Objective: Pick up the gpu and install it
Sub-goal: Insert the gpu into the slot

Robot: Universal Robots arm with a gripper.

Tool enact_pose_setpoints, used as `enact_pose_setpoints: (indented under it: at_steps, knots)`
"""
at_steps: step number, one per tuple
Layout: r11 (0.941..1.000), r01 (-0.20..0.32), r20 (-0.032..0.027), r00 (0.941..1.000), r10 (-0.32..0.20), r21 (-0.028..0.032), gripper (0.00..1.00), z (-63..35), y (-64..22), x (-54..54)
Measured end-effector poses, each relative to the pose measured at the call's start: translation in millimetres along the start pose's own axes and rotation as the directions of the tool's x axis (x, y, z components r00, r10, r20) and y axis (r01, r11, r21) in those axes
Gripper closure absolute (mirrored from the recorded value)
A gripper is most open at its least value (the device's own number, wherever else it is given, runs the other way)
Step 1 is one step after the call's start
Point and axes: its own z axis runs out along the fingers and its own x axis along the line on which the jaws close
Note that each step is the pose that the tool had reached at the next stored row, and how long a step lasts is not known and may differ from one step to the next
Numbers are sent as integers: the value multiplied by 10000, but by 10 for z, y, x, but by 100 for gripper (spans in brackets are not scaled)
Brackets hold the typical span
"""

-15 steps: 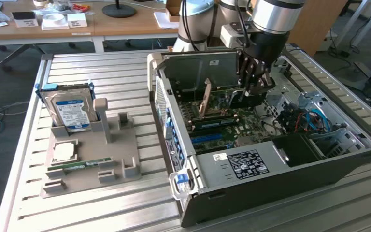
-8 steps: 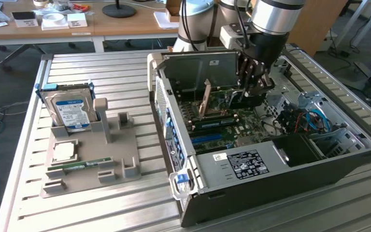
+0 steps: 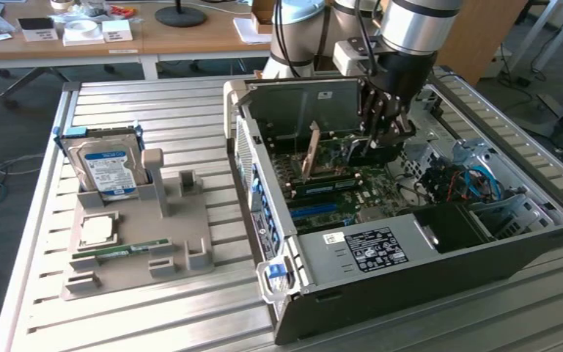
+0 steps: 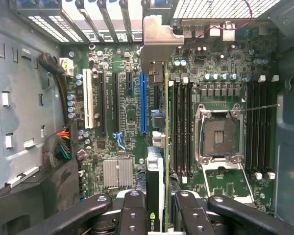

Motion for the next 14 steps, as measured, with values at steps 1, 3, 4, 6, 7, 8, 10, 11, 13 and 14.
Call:
enact_pose_setpoints:
  at_steps: [1, 3, 4, 6, 7, 8, 10, 11, 13, 14]
  knots:
    - [10000, 0, -3, 10000, 0, -1, 73, 1, 0, 0]
    - [10000, 0, -4, 10000, 0, -2, 73, 0, 0, 0]
    - [10000, 0, -3, 10000, 0, -1, 73, 1, 0, 0]
    - [10000, 0, -4, 10000, 0, -2, 73, 0, 0, 0]
    - [10000, 0, -4, 10000, 0, -2, 73, 1, 0, 0]
    - [10000, 0, -6, 10000, 0, -2, 73, 2, 0, 1]
    - [10000, 0, -4, 10000, 0, -2, 73, 4, 0, 0]
    - [10000, 0, -4, 10000, 0, -2, 73, 5, 0, 0]
    - [10000, 0, -4, 10000, 0, -2, 73, 6, 0, 0]
    - [10000, 0, -3, 10000, 0, -1, 73, 6, 0, 1]
